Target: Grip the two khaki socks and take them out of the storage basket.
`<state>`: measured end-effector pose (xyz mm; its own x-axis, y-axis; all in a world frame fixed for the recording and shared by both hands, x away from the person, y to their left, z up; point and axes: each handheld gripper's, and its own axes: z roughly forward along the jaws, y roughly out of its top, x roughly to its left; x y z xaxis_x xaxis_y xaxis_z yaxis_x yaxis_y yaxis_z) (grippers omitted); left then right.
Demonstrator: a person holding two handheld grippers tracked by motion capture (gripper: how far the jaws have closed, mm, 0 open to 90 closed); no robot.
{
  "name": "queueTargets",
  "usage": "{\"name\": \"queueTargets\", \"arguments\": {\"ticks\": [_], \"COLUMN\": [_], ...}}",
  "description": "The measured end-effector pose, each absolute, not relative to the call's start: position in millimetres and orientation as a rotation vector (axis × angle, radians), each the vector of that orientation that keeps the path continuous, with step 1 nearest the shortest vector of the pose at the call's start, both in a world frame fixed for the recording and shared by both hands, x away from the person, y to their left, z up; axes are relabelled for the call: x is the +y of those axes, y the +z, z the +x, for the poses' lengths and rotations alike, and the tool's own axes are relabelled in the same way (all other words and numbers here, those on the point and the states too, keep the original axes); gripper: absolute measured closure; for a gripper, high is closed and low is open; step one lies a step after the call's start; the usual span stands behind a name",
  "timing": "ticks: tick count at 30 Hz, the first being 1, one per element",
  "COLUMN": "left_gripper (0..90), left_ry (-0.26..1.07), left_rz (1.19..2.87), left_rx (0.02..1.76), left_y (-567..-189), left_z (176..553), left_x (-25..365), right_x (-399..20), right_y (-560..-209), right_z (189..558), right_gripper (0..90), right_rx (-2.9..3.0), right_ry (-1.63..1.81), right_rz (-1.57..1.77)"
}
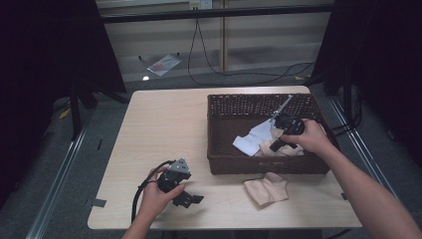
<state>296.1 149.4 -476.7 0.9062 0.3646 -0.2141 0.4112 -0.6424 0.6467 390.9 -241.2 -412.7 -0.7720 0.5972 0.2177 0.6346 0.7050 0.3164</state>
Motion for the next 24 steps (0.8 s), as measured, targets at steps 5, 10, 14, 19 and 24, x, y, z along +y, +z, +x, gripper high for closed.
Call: {"name": "queueTargets", "arguments": {"ticks": [5,10,14,19,24], "left_gripper": [2.9,2.9,2.9,2.9,2.9], "left_ry": [-0.080,-0.087,-0.088,-0.089,-0.089], "left_rz": [2.335,2.335,2.326,2.327,2.324], "left_rx": [0.549,0.547,0.555,0.552,0.552], "left_y": [-476.8,-476.9,-477.1,-477.0,-476.9], "left_z": [296.2,296.2,295.8,296.3,296.1], "left_x": [148.7,148.5,148.1,148.3,148.5], "right_x": [-249.7,-255.9,-258.3,-261.9,-265.7], "right_y": [-392.0,-370.9,-355.6,-335.4,-320.9], "right_z": [388.4,387.3,387.6,387.7,387.4], "right_gripper": [90.0,90.0,90.0,90.0,90.0], "right_rx": [-2.810,-2.811,-2.803,-2.806,-2.808], "right_ry": [-0.627,-0.663,-0.686,-0.710,-0.740], "right_rz": [-1.037,-1.040,-1.044,-1.058,-1.054]}}
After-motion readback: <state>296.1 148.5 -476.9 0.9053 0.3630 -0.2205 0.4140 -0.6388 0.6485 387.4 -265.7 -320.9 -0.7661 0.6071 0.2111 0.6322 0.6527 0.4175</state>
